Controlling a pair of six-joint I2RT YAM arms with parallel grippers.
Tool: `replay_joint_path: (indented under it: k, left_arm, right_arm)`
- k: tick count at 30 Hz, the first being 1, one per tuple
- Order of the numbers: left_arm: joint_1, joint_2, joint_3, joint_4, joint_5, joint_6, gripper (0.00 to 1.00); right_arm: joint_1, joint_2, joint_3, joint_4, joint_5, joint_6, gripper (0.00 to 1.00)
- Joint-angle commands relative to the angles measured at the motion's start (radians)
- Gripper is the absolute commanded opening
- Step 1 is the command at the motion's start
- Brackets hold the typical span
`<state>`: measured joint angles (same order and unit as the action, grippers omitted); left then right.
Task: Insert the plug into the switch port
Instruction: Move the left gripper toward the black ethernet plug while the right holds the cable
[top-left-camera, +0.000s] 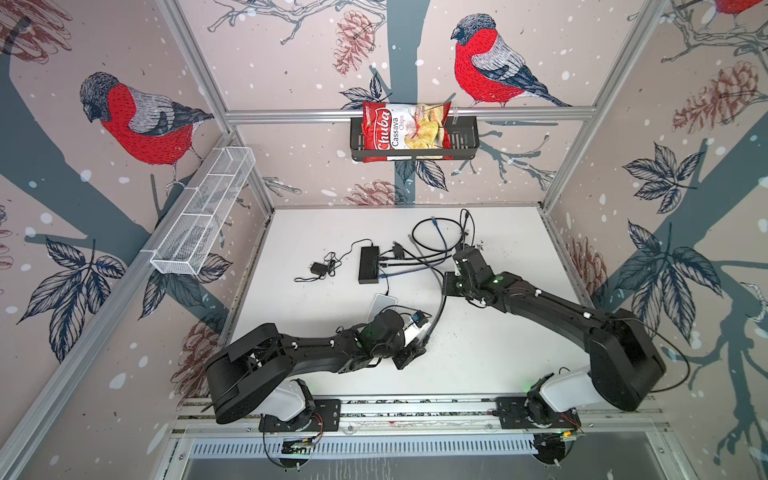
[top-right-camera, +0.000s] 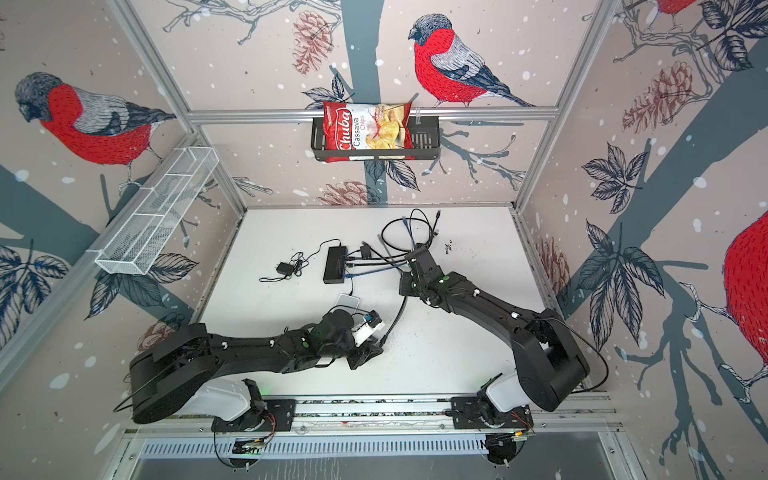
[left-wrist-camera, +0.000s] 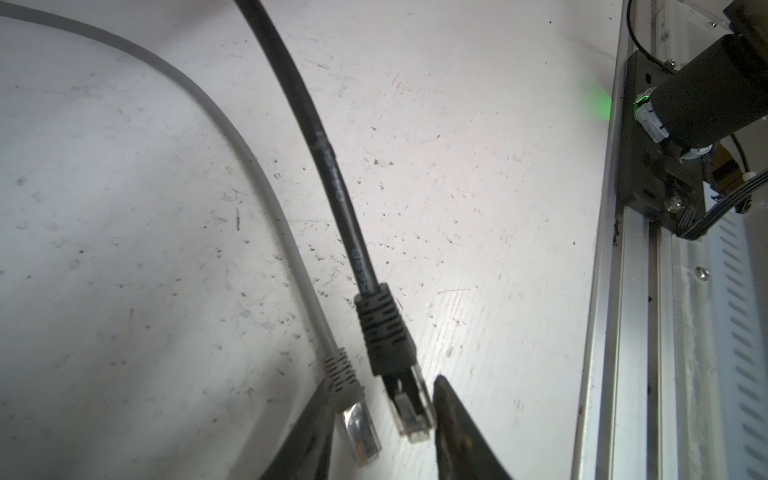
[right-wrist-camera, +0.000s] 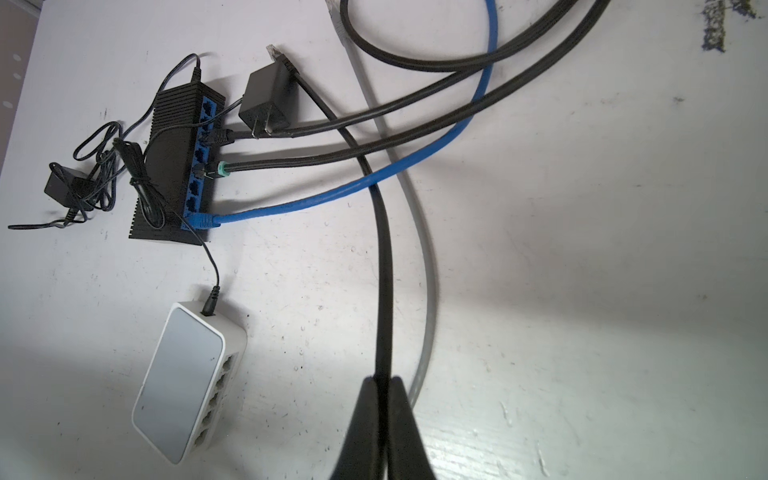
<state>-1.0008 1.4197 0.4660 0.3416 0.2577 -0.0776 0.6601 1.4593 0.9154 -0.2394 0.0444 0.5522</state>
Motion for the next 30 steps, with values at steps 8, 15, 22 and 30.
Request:
replay_joint_path:
  k: [8,15,22,30]
  left_arm:
    - [-0.002,0.007,-0.004,0.093,0.004,0.001,0.17]
    - [-0.002,-0.011,-0.011,0.055,-0.109,0.005,0.13]
    - [-0.002,-0.077,-0.024,0.005,-0.226,0.034,0.12]
    - [-0.001,-0.254,-0.089,-0.038,-0.387,0.101,0.14]
  right_arm:
    - [0.001,-0.022,-0.011,0.039,0.011,0.002,0.0]
    - [0.021,-0.078,-0.058,-0.032,0.098,0.04,0.0]
    - [0.065,-0.154,-0.133,-0.086,0.146,0.104,0.0]
    - [0.066,-0.172,-0.094,-0.09,0.126,-0.04,0.23]
